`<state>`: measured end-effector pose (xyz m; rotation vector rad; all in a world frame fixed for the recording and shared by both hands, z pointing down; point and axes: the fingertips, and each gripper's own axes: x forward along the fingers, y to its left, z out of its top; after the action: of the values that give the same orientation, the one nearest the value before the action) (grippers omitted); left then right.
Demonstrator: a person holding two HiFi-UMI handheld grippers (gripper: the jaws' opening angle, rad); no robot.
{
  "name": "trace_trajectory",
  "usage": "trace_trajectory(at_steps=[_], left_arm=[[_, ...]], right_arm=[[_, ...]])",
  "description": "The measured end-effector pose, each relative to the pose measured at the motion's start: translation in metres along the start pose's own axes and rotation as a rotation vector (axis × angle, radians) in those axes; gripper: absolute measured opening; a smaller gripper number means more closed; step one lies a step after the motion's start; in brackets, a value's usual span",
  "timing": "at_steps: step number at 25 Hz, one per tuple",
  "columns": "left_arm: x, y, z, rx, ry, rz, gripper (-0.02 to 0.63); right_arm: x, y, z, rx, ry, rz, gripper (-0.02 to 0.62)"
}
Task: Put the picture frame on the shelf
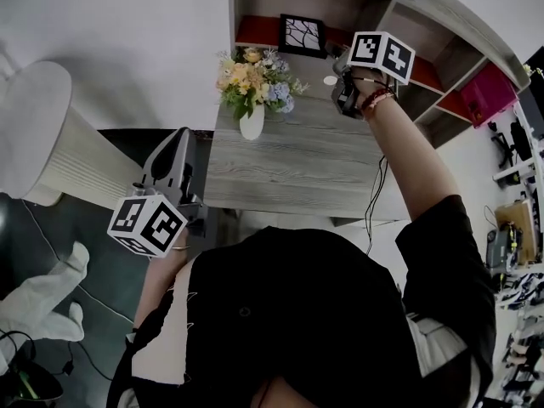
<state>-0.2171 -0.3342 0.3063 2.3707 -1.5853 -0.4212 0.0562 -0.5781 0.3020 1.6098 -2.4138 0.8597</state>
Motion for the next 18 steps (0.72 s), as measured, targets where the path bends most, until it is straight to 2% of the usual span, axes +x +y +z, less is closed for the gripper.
trace_trajectory(at_steps=[7,13,18], left_arm=[[0.003,-0.039,-0.008,0.002,0.042,-0.111,0.012],[-0.001,-0.075,-0.021,0.005,0.08,-0.211,0.012],[-0.015,-0.099,-0.027,0.008,0.093,-0.255,0.012]], right_arm=[[-0.06,0.033,-0.06,0.166,-0.019,0.12,-0.005],[-0.108,0.059,-0.115,0.273,-0.004,0.205,-0.011],[-0.143,0.077,-0.138,0.333,-0.057,0.241,-0.009]])
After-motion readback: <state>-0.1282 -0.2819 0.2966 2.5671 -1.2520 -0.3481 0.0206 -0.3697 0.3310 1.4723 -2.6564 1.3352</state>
